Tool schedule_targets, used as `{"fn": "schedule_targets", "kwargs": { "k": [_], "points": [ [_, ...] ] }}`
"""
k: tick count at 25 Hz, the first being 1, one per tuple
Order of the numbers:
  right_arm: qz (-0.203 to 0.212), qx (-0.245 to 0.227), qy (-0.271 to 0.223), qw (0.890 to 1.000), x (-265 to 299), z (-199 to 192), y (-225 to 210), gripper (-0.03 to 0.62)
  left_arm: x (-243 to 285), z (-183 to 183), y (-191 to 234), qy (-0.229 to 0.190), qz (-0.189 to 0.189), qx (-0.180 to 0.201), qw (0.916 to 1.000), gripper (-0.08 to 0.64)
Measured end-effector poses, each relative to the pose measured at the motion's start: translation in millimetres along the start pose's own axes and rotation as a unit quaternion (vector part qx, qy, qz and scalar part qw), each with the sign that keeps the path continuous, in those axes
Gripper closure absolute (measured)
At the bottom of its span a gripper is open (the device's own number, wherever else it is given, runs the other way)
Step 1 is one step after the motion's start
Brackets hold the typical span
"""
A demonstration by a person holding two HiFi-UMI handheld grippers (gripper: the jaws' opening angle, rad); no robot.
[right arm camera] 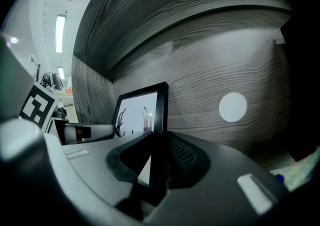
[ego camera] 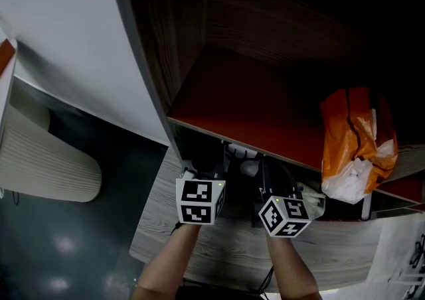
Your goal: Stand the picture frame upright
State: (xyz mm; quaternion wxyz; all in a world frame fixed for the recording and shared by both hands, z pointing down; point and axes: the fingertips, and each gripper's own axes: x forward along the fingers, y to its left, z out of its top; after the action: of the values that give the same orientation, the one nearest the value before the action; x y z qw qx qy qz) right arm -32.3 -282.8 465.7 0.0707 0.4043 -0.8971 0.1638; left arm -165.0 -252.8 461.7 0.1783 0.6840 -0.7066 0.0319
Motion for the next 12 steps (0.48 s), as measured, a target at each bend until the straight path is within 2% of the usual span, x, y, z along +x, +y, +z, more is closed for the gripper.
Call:
{"fn": "schedule_targets", "kwargs": {
  "k": [7, 12],
  "points": [
    [0.001, -0.011, 0.008, 1.0, -0.3, -1.1, 2.3, 0.514, -2.1, 1.7, -0.4, -0.003, 0.001, -0.005, 1.0, 0.483],
    [0.003, -0.015, 0.014, 1.0, -0.8, -3.1, 5.0, 0.479, -4.5, 3.7, -3.3, -0.004, -0.001, -0.001, 1.0, 0.477]
  ]
}}
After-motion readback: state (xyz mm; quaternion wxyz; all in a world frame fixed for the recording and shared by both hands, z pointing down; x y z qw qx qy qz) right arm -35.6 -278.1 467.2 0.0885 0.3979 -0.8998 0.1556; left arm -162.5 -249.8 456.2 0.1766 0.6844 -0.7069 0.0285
